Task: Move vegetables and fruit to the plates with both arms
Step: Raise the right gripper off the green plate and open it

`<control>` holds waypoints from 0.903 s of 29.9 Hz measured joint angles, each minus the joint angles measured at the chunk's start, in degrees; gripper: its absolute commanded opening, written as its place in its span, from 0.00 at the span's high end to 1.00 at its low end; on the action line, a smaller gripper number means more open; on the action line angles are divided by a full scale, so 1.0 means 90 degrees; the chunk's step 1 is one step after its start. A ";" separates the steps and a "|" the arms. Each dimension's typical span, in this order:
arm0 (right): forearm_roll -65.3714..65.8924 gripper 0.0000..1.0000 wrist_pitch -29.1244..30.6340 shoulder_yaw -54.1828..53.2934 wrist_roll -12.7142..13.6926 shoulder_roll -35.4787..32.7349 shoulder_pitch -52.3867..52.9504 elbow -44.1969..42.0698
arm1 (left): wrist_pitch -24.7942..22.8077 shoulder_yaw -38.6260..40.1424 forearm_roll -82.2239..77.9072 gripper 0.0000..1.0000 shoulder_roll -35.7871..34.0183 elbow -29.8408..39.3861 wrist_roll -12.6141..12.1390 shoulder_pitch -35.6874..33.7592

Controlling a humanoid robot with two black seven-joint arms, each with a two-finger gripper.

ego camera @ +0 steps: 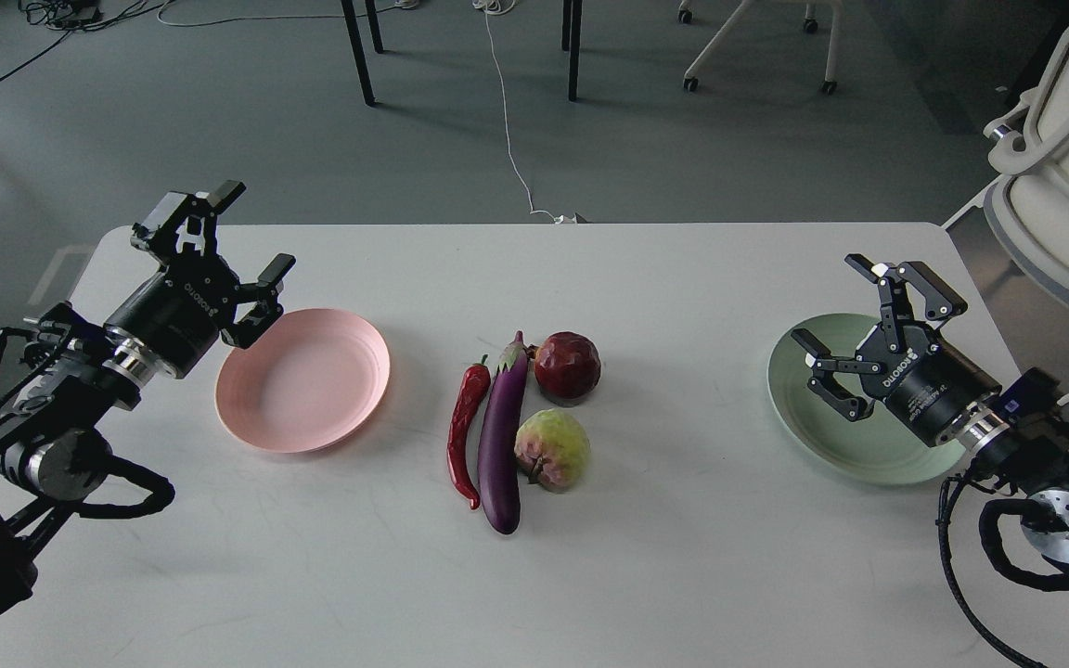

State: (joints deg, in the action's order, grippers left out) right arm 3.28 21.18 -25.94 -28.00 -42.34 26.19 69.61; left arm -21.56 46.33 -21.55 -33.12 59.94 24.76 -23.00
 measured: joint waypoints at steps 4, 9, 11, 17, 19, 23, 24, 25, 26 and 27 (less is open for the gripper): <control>0.0024 0.01 0.0014 0.0012 0.0000 -0.0026 0.0010 0.0002 | -0.0009 0.0073 -0.0037 0.01 0.0000 0.0106 0.0085 0.0061; 0.0683 0.01 0.0031 0.0163 0.0000 -0.0163 0.0494 0.0012 | -0.0139 0.0120 0.0027 0.01 -0.0017 0.0150 0.0283 0.0074; 0.1179 0.02 0.0033 0.0425 0.0000 -0.0357 0.0973 0.0024 | -0.0202 0.0150 0.0042 0.01 -0.0046 0.0150 0.0337 0.0074; 0.2571 0.01 0.0105 0.2523 0.0002 -0.0658 0.3480 0.0033 | -0.0417 0.0170 0.0062 0.01 -0.0176 0.0160 0.0359 0.0068; 0.2997 0.01 0.0107 0.3307 0.0002 -0.0588 0.4431 0.0006 | -0.0464 0.0172 0.0072 0.01 -0.0198 0.0163 0.0360 0.0067; 0.3883 0.01 0.0110 0.4934 0.0001 0.0119 0.6181 -0.0268 | -0.0563 0.0173 0.0151 0.01 -0.0225 0.0167 0.0361 0.0065; 0.4140 0.01 0.0109 0.5294 0.0000 0.0382 0.6521 -0.0400 | -0.0576 0.0172 0.0173 0.01 -0.0228 0.0168 0.0361 0.0064; 0.4352 0.01 0.0105 0.5553 0.0000 0.0606 0.6756 -0.0534 | -0.0586 0.0171 0.0192 0.01 -0.0231 0.0168 0.0361 0.0064; 0.4609 0.01 0.0089 0.5830 0.0000 0.0915 0.6980 -0.0728 | -0.0591 0.0169 0.0207 0.01 -0.0235 0.0168 0.0361 0.0064; 0.4843 0.01 0.0075 0.6061 0.0000 0.1245 0.7147 -0.0938 | -0.0592 0.0168 0.0215 0.01 -0.0237 0.0168 0.0361 0.0064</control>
State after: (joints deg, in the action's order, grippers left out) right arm 46.87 21.86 28.61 -28.00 -31.14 90.51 61.16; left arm -26.89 47.84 -19.62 -35.25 61.45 28.01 -22.42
